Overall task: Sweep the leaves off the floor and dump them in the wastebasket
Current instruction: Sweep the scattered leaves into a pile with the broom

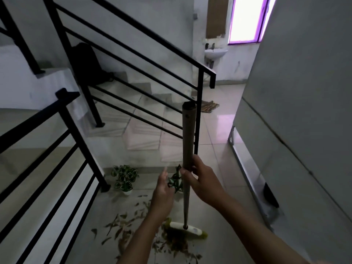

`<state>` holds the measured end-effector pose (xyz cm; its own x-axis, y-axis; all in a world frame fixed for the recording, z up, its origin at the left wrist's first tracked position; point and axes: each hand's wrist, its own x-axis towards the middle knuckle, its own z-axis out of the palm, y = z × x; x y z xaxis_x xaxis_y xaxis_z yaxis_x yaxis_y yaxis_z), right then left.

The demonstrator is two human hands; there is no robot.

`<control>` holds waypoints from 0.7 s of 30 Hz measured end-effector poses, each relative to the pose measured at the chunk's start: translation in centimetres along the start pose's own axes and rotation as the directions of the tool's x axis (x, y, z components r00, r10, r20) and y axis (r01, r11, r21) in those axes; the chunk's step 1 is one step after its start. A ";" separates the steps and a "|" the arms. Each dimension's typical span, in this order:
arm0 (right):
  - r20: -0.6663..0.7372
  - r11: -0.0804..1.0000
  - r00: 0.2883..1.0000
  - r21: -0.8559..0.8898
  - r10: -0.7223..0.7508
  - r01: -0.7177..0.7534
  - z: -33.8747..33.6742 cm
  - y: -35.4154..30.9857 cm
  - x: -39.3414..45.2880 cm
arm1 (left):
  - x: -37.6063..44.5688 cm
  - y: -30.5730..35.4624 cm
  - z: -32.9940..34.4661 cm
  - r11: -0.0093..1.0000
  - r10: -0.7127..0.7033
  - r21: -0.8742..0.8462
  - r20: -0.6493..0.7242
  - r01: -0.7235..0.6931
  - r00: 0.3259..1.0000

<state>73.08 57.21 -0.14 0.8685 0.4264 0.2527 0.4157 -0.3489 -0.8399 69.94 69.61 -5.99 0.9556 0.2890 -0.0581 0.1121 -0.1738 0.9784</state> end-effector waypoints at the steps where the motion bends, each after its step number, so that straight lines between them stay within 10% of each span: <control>1: 0.000 1.000 1.000 0.007 -0.018 0.018 -0.8 0.0 0.0 | 0.1 -0.6 1.4 1.000 -0.018 0.019 0.054 0.017 0.998; 21: -0.073 0.990 0.994 0.103 -0.087 0.094 -12.2 -0.4 -0.2 | 2.9 -2.0 13.2 0.973 0.010 0.223 0.233 -0.063 0.972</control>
<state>76.06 47.09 6.04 0.8463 0.3933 0.3591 0.4656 -0.2189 -0.8575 76.07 58.35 -10.76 0.9939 0.0597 -0.0932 0.1093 -0.3978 0.9109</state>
